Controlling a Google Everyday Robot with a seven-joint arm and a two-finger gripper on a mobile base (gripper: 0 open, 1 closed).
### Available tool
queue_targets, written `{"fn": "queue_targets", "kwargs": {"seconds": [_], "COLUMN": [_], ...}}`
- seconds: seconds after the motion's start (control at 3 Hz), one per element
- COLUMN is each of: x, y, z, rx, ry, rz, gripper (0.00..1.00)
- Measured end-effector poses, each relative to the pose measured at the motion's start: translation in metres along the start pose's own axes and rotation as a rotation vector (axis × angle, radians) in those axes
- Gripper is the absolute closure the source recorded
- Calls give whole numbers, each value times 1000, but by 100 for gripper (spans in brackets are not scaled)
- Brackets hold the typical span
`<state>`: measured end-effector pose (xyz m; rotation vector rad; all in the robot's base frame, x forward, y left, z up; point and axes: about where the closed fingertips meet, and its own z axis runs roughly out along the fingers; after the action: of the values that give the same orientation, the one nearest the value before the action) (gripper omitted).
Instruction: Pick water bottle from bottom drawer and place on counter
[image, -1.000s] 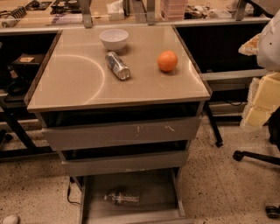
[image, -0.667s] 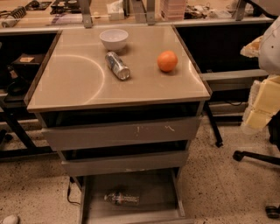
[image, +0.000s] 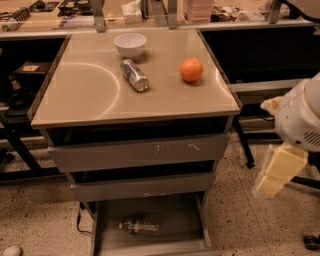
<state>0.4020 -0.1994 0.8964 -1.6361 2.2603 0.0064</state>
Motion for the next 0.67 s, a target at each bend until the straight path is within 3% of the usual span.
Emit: {"fn": "queue_targets", "kwargs": {"seconds": [0.33, 0.67], "x": [13, 13], "y": [34, 34], "z": [61, 61], "rx": [-86, -86], "ry": [16, 16], "rz": [29, 29], "gripper": [0, 0]}}
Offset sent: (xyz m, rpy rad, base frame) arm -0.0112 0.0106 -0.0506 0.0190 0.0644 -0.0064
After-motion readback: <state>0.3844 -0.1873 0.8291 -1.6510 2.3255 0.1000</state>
